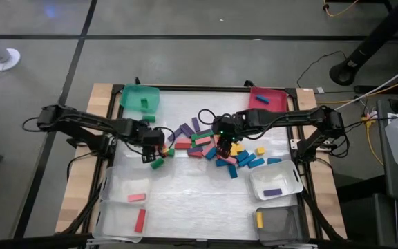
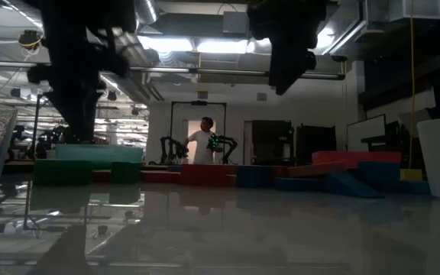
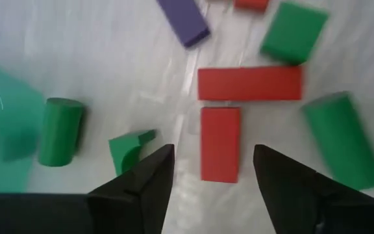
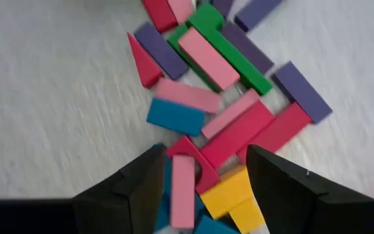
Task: Sort blocks
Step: Put the red block into the bottom transparent bin, then put the pink block into the top transparent bin
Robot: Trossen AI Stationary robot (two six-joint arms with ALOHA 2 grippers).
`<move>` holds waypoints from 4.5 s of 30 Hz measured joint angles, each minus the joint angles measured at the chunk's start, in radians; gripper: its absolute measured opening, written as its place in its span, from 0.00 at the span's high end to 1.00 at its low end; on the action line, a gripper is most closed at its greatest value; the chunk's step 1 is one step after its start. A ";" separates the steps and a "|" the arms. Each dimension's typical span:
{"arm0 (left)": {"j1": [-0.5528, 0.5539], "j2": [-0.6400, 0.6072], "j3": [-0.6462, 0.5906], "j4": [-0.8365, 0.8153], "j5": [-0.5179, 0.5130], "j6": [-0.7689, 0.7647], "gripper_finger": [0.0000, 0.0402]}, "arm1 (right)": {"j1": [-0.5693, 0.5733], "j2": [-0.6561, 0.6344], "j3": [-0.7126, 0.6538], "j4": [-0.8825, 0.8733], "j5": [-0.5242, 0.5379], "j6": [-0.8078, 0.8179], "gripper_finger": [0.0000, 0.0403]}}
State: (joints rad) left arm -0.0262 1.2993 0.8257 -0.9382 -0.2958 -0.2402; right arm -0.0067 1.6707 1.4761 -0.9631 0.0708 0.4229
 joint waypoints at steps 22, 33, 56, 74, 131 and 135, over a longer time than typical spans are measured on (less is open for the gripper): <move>0.171 0.207 -0.002 0.094 0.185 0.145 0.50 | 0.000 0.000 0.000 0.054 -0.011 0.021 0.46; 0.185 0.259 -0.067 0.166 0.209 0.139 0.53 | -0.001 0.000 0.000 0.029 -0.009 0.061 0.46; 0.179 -0.049 0.062 -0.115 0.333 0.100 0.72 | -0.040 0.063 0.000 -0.021 0.102 0.470 0.46; -0.248 -0.452 0.101 -0.201 0.781 -0.363 0.72 | -0.095 0.280 -0.001 0.050 0.034 0.464 0.46; -0.919 -0.293 0.101 -0.078 0.331 -0.834 0.66 | -0.105 0.384 0.121 0.049 0.011 0.406 0.90; -0.919 -0.354 0.101 -0.117 0.189 -0.834 0.66 | -0.100 0.384 0.236 -0.027 -0.003 0.383 0.87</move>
State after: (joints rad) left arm -0.9451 0.9454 0.9272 -1.0551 -0.1068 -1.0741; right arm -0.1070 2.0544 1.7126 -0.9903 0.0673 0.8060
